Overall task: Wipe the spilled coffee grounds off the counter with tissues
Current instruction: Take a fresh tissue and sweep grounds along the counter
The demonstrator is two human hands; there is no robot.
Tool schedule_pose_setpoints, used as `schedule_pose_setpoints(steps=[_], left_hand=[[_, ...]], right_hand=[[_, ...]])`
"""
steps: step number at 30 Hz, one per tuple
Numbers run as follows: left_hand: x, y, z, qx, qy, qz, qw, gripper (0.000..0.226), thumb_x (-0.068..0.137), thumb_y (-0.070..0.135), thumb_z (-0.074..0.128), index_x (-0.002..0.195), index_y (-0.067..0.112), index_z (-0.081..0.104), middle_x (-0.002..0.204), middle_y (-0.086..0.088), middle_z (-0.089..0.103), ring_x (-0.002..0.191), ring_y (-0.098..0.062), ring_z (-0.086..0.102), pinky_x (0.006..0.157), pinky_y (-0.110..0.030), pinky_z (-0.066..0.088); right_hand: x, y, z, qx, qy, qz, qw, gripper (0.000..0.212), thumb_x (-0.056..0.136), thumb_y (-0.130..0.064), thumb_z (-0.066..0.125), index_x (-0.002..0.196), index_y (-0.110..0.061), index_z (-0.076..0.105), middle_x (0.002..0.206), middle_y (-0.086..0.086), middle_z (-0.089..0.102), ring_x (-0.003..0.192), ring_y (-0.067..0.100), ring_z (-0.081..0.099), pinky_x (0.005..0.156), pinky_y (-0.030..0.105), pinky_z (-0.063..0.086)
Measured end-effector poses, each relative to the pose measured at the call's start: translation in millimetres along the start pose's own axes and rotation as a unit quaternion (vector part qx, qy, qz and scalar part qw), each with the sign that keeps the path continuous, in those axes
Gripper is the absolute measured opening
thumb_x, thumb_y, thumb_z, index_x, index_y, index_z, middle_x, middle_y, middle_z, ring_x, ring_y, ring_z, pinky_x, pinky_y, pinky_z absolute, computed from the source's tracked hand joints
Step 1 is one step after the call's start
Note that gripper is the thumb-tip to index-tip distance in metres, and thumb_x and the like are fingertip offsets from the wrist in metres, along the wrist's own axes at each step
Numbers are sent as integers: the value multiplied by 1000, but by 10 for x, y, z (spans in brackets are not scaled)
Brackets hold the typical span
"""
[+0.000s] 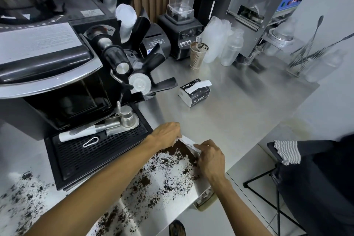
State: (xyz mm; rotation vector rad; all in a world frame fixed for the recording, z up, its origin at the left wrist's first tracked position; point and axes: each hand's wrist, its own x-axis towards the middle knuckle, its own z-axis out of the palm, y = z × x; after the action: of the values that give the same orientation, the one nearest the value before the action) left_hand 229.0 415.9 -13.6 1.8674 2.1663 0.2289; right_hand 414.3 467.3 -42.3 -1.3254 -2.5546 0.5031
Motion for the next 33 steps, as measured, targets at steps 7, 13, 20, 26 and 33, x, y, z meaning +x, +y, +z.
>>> schedule_pose_setpoints(steps=[7,13,20,26,33], left_hand=[[-183,77,69,-18,-45,-53,997,11,94,-2,54,102,-5,60,121,-17,63,106,-25,66,67,-16,45],[-282,165,94,-55,-72,-115,989,21,86,-9,52,93,9,57,92,-6,59,63,-21,64,39,-18,38],[-345,220,95,-87,-116,-148,978,41,74,-9,60,70,23,36,93,0,40,59,-21,56,50,-30,52],[-366,222,175,-108,-113,-148,977,53,75,-18,57,66,28,32,90,-2,41,72,-20,44,63,-29,42],[-453,307,115,-63,-80,-155,983,21,86,-4,62,106,2,65,108,-13,62,90,-28,66,78,-41,58]], right_hand=[[-195,-34,20,27,-17,4,999,35,80,5,60,106,-13,75,94,-4,62,62,17,59,55,30,49],[-275,-148,53,68,-43,28,996,21,90,-6,61,107,-4,72,94,2,60,72,19,61,64,27,50],[-281,-252,18,81,-93,12,992,25,96,-14,55,81,2,67,82,5,51,74,16,48,59,15,34],[-235,-335,-90,67,-170,15,983,37,82,-13,61,51,-14,41,57,2,38,79,22,43,69,26,42],[-214,-333,-40,20,-153,-25,988,29,80,7,55,61,-13,47,59,-4,35,77,22,40,63,20,34]])
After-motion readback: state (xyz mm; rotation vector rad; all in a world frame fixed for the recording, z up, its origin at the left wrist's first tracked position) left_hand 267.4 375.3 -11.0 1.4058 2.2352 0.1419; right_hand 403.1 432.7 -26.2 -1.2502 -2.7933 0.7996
